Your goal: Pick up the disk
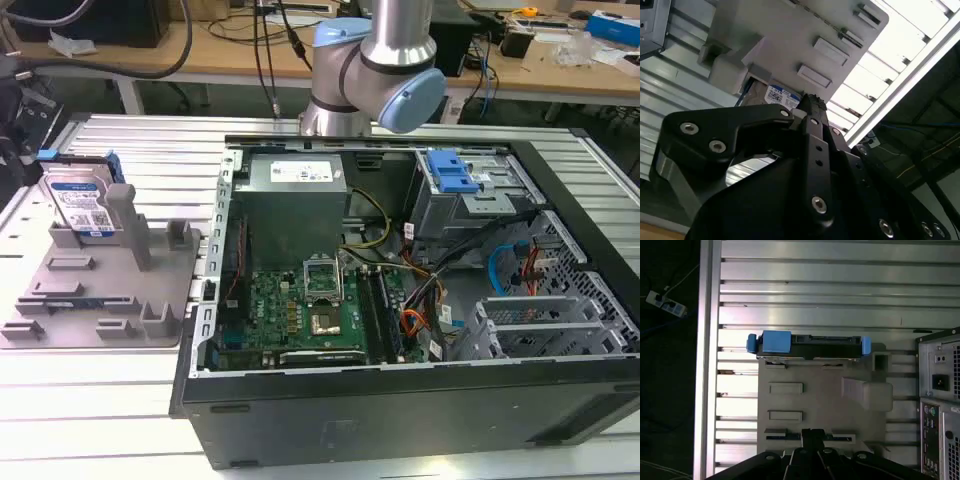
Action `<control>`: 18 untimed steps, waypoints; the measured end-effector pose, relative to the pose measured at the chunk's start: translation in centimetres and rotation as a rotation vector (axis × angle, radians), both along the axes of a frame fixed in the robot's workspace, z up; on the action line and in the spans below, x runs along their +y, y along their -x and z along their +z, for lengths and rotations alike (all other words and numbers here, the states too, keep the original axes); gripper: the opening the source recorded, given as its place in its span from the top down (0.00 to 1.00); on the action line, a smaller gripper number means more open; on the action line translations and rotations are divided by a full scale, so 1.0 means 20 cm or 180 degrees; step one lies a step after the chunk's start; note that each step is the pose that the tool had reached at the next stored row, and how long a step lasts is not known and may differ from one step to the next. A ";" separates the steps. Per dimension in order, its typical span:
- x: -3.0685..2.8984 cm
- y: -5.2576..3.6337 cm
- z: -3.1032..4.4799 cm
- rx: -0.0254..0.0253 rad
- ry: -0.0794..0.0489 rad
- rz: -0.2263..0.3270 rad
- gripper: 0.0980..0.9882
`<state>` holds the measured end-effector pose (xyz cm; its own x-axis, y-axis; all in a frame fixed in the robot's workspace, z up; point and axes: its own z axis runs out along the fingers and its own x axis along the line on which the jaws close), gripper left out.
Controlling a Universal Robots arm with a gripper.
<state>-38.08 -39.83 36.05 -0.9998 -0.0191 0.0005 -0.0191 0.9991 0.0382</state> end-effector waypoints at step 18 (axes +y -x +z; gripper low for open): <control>0.000 0.000 -0.006 0.0000 0.0000 0.1100 0.98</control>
<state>-38.08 -39.83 35.92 -0.9342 -0.3568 0.0004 -0.3565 0.9335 0.0381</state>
